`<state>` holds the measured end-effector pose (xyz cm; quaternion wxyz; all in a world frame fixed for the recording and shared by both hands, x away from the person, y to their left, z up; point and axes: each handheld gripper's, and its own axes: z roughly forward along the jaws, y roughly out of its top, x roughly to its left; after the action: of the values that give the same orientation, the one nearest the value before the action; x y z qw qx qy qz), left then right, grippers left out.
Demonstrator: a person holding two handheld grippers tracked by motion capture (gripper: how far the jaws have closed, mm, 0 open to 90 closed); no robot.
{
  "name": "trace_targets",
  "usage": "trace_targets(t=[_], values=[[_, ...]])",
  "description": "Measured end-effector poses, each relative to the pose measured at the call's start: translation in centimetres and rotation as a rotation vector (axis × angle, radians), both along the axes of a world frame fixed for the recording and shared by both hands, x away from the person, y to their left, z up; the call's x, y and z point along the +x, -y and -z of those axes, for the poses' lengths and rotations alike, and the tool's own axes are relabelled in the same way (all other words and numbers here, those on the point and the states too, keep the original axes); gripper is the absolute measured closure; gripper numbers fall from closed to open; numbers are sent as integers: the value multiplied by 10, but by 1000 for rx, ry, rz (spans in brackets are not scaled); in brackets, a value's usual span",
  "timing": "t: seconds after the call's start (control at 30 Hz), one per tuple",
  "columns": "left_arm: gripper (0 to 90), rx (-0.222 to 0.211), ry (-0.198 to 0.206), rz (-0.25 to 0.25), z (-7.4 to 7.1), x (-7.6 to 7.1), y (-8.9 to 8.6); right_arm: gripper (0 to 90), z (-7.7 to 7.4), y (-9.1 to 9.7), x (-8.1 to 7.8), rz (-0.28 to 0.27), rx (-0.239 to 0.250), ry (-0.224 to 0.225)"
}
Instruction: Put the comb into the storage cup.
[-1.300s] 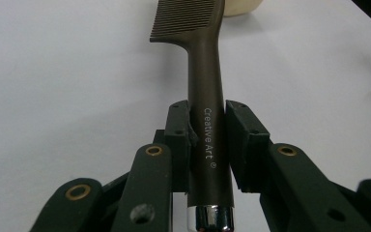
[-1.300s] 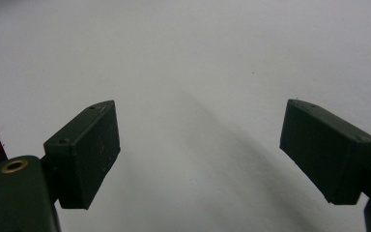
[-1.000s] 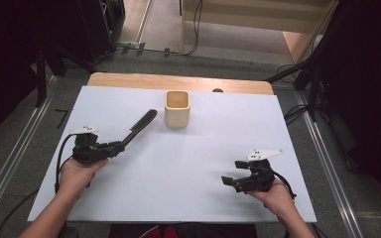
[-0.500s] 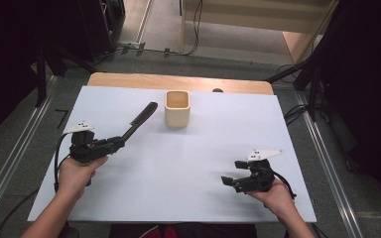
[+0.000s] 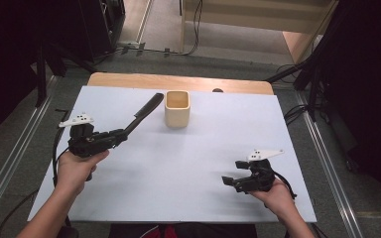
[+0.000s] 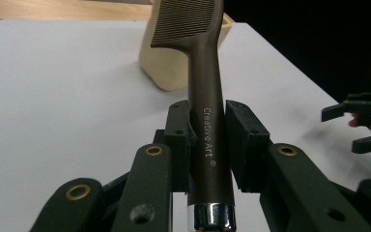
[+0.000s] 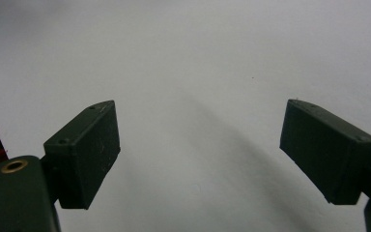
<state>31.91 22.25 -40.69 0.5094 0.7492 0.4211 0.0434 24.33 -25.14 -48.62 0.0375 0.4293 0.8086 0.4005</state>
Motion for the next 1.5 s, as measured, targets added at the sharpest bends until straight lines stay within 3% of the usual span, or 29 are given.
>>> trace_targets(t=[0.27,0.5,0.73,1.13,1.5], values=[[736,-10,22,66,-15,3,32,124,-3,1,1,30,27,-18],[736,-20,23,110,-17,7,58,124,-5,1,0,33,25,-18],[737,-25,1,142,-10,12,88,124,-7,1,-2,49,14,10],[736,-56,-34,176,8,18,135,124,-14,1,-5,85,41,33],[736,-90,-43,163,26,21,168,125,-21,-2,-6,124,19,46]])
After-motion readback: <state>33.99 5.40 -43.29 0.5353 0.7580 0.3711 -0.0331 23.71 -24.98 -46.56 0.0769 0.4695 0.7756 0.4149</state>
